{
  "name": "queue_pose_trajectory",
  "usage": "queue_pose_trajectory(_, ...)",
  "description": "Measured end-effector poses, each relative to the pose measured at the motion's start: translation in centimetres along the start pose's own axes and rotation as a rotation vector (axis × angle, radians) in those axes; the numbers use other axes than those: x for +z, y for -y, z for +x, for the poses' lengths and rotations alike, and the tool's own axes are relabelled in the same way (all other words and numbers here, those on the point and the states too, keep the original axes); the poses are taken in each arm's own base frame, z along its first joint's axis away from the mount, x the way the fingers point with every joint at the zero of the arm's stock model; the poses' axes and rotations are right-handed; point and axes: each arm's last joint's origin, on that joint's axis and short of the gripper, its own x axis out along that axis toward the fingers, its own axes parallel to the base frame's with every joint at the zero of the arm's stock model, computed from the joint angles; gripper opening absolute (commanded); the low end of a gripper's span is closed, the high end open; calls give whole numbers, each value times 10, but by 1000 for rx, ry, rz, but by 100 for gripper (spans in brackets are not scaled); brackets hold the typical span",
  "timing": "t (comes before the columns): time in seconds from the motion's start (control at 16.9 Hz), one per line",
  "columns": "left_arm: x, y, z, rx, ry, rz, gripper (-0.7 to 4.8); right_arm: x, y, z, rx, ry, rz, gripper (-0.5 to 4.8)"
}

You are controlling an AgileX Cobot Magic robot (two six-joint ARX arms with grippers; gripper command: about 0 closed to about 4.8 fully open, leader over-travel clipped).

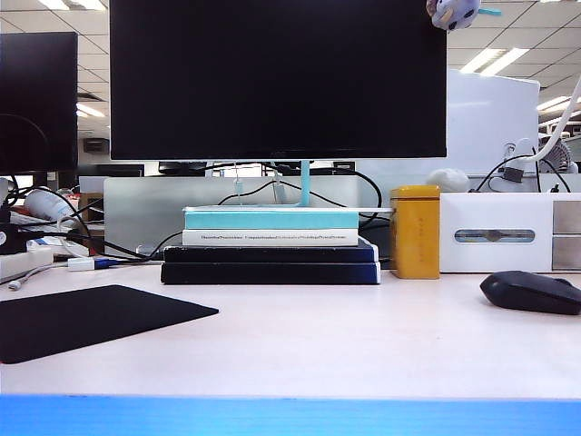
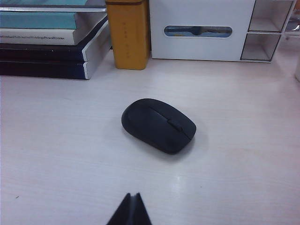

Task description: Place the black mouse on the black mouse pad.

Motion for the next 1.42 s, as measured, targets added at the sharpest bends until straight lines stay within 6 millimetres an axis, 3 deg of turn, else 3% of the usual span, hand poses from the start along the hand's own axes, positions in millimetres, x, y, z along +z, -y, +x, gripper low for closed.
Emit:
queue_pose_trajectory(0.53,0,0,0,0,0,-27,-3,0,0,0,12,1,3,0)
queue_pose_trajectory(0.77,10,1,-3,-6,30,-195,-3,15,-4,-2,114,111,258,-1)
queue_pose_trajectory(0.95,62,7,-24,24,224,-214,-3,59,-3,-23,174,263,420,-1)
queue_pose_trajectory(1.06,96,8,-33,102,296,-210,-3,83,-2,-34,180,320,435,-1)
queue_pose_trajectory(1.24,140,13,-29,126,276,-167,-3,123,-3,-47,179,347,414,-1)
queue_pose_trajectory(1.42,189,17,-15,116,260,-140,-3,165,-8,-45,162,299,383,-1)
